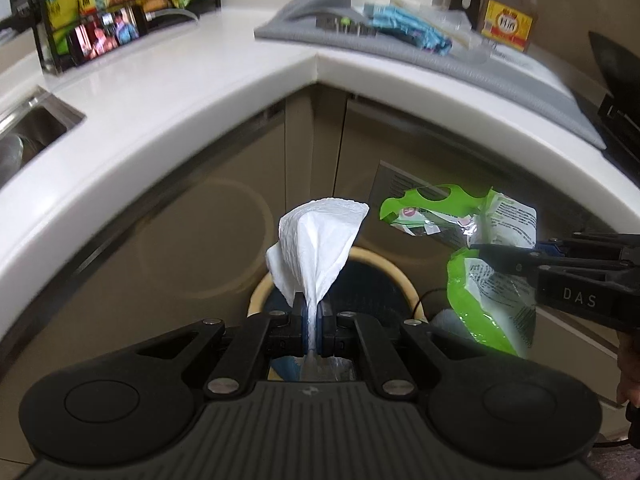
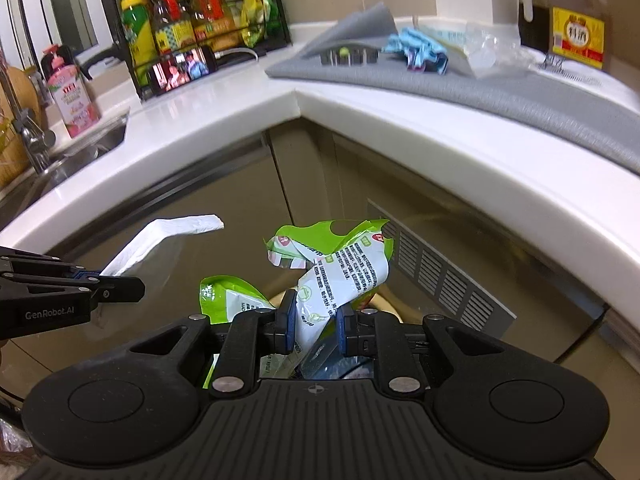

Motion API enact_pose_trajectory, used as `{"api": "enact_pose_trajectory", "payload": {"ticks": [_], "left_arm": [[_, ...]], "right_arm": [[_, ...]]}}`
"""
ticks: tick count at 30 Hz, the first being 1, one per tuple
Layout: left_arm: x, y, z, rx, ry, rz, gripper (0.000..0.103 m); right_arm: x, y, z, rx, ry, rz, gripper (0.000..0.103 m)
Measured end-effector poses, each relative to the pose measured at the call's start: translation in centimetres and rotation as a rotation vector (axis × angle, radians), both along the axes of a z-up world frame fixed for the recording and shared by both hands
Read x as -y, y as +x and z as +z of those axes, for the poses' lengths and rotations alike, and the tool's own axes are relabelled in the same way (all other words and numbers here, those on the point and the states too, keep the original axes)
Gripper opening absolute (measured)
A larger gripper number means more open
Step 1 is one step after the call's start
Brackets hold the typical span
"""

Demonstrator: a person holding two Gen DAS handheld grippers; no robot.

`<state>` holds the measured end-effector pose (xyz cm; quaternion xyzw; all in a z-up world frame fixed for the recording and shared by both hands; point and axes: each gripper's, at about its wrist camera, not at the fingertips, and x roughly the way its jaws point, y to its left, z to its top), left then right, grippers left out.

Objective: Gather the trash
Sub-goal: 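Carry the held tissue and green snack bag down over the blue bin, then open both tools to drop the tissue and snack bag into the bin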

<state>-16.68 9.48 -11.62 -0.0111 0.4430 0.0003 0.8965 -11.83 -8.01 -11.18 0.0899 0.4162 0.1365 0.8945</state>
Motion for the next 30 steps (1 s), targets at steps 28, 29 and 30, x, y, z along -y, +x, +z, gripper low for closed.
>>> {"api": "enact_pose_trajectory", "payload": {"ticks": [28, 29, 30], "left_arm": [[-1.0, 8.3, -11.8, -0.298, -0.045, 0.018, 0.004], [-1.0, 8.5, -12.0, -0.305, -0.046, 0.019, 0.004], [-1.1, 8.7, -12.4, -0.311, -0.045, 0.02, 0.004]], "right_arm": [[-3.5, 8.4, -11.2, -0.329, -0.069, 0.005, 0.021], [-3.7, 8.9, -11.6, -0.337, -0.072, 0.005, 0.021], [-3.8, 9.1, -11.8, -0.345, -0.073, 0.004, 0.021]]}}
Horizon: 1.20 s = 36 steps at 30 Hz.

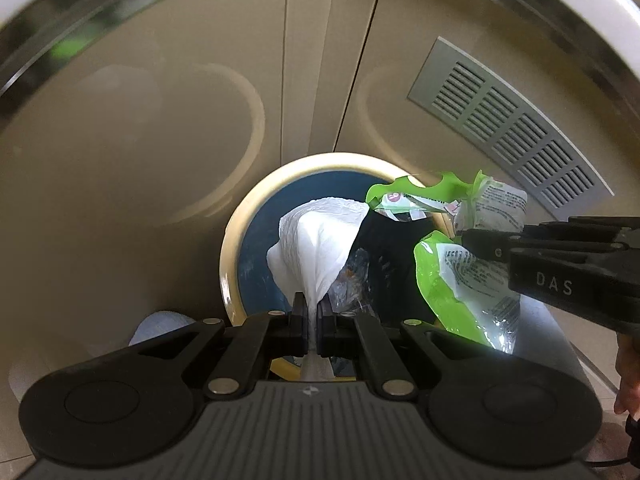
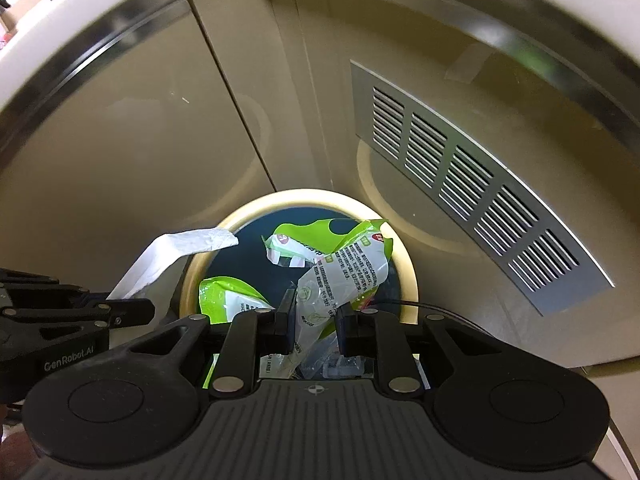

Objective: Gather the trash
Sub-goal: 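Open both tools to drop the tissue and snack bag into the bin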

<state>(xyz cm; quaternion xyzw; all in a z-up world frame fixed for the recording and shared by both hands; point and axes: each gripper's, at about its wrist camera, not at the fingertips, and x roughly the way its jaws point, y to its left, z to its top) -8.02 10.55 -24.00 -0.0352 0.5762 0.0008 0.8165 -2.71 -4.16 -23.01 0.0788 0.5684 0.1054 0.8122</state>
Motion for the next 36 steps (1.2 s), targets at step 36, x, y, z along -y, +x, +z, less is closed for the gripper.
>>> {"api": "enact_pose_trajectory", "payload": {"ticks": [36], "left_arm": [[2.6, 2.3, -3.2, -0.145, 0.022, -0.036, 0.024]], "right_arm": [[-0.1, 2.9, -2.7, -0.114, 0.021, -0.036, 0.033]]}}
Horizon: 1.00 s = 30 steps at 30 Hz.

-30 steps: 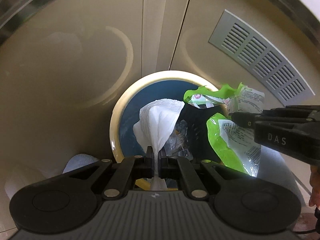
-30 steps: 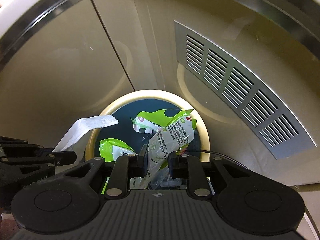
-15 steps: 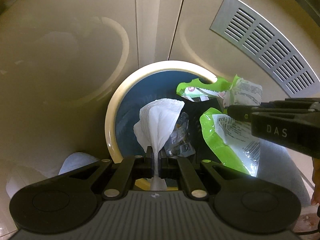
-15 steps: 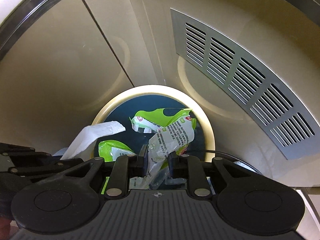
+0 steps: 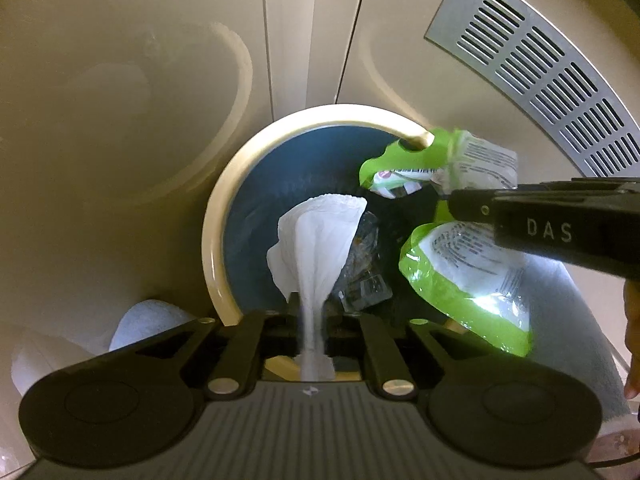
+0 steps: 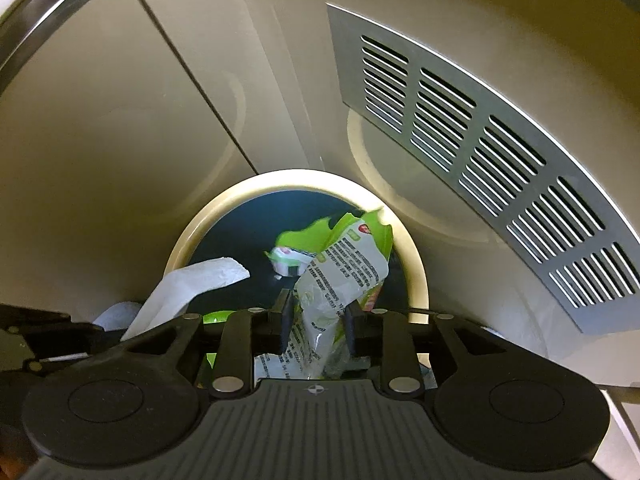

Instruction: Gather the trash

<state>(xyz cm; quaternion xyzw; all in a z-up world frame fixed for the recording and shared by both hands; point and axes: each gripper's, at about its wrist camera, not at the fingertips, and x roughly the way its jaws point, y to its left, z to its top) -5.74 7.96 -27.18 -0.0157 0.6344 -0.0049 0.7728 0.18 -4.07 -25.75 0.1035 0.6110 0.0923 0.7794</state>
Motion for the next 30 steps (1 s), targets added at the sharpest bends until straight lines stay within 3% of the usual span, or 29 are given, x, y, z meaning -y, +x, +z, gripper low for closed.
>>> {"api": "enact_pose_trajectory", "payload": {"ticks": [1, 3, 4, 6, 20, 30], "left_arm": [[0.0, 0.0, -0.1, -0.001, -0.001, 0.003, 0.033], [-0.1, -0.2, 0.3, 0.015, 0.005, 0.004, 0.063], [-0.1, -0.4, 0.6, 0.025, 0.009, 0.003, 0.068], [-0.2, -0.6, 1.0, 0.036, 0.016, 0.009, 0.089], [-1.7, -2.4, 3.8, 0.041, -0.025, 0.059, 0.093], [-0.7, -6.2, 9.0, 0.17, -0.016, 0.023, 0.094]], "right_arm": [[0.0, 0.1, -0.1, -0.004, 0.006, -0.006, 0.036], [0.3, 0.2, 0.0, -0.008, 0.015, -0.026, 0.044], [0.4, 0.1, 0.1, -0.007, 0.02, -0.034, 0.045], [0.6, 0.1, 0.4, -0.003, 0.028, -0.045, 0.05], [2.7, -2.5, 5.6, 0.052, 0.092, -0.076, 0.058], [4.5, -7.8, 11.3, 0.156, 0.128, -0.063, 0.069]]}}
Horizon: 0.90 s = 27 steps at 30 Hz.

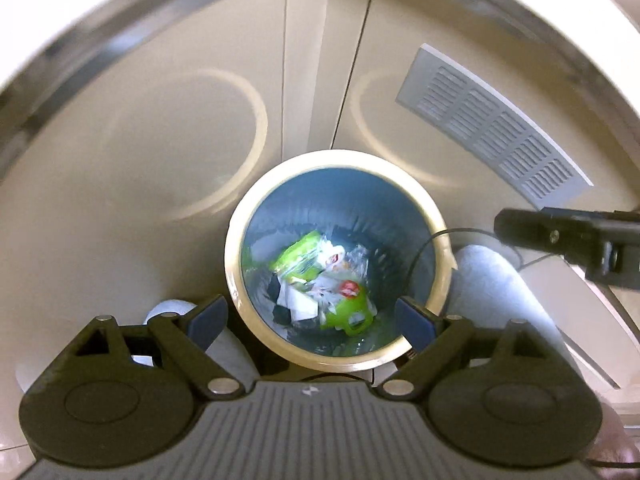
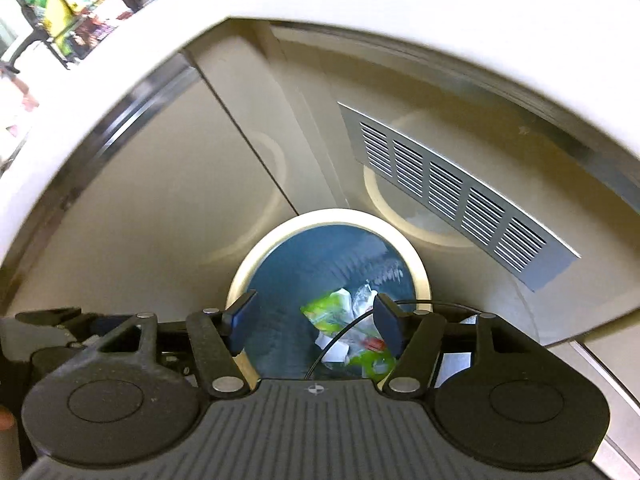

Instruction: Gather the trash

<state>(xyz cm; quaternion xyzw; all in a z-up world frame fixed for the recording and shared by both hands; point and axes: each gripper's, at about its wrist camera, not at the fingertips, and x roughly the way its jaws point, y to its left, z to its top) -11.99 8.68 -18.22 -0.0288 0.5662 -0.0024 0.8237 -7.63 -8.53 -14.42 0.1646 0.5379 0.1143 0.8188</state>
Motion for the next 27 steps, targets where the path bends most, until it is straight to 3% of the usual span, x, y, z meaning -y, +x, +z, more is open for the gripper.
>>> {"api": "enact_pose_trajectory", "payload": {"ticks": [2, 3, 9, 27], "left_arm": [[0.1, -0.8, 1.1, 0.028, 0.008, -0.01, 0.096], [0.3, -1.3, 1.5, 0.044, 0.015, -0.014, 0.102], [1.6, -3.9, 4.1, 0.143, 0.068, -0.039, 0.103], [3.5, -6.8, 7.1, 0.253, 0.15, -0.078, 0.103]], "right_arm": [[0.1, -1.1, 1.0, 0.018, 0.003, 0.006, 0.074], [0.0, -1.9, 1.4, 0.027, 0.001, 0.011, 0.075], [-0.3, -4.7, 3.1, 0.106, -0.035, 0.042, 0.083], [-1.2, -8.5, 6.1, 0.298, -0.164, 0.138, 0.092]]}}
